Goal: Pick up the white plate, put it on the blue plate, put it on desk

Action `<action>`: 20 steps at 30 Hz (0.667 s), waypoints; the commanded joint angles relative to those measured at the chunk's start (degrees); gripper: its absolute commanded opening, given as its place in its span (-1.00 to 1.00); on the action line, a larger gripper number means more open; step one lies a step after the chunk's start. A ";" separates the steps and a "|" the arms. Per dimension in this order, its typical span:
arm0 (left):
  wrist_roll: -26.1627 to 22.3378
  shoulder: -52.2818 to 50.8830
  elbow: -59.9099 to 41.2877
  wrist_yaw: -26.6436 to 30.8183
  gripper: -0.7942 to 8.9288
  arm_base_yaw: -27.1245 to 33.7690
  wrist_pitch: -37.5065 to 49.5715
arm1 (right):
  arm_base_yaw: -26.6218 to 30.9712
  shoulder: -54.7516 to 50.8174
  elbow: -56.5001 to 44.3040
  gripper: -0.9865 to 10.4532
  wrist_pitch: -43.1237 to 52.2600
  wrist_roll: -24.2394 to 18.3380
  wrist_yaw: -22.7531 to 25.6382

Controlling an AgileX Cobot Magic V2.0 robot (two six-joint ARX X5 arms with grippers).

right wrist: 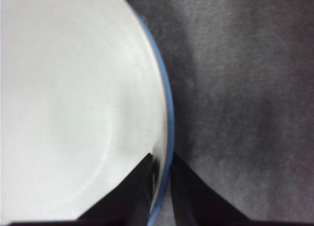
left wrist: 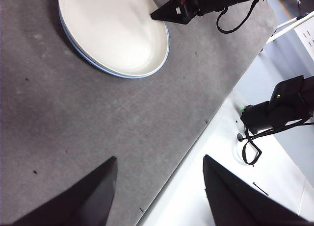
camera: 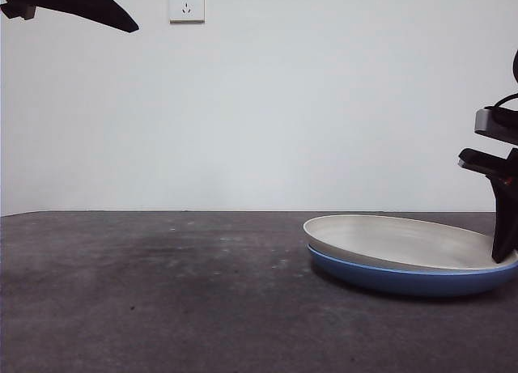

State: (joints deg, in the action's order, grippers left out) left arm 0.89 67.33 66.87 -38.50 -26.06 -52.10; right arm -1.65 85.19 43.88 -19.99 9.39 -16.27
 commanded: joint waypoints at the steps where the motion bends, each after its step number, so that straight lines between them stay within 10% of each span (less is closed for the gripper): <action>1: -0.87 0.35 0.57 -0.35 -0.26 -0.33 0.28 | 0.76 0.96 0.44 -0.81 0.70 0.68 0.22; 20: -0.87 0.35 0.57 -0.35 -0.26 -0.33 0.70 | 1.36 -9.01 2.25 -0.81 0.33 4.35 -5.38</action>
State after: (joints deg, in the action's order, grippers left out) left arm 0.89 67.33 66.87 -38.50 -26.06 -52.01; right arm -0.27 75.61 44.91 -20.01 12.36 -20.78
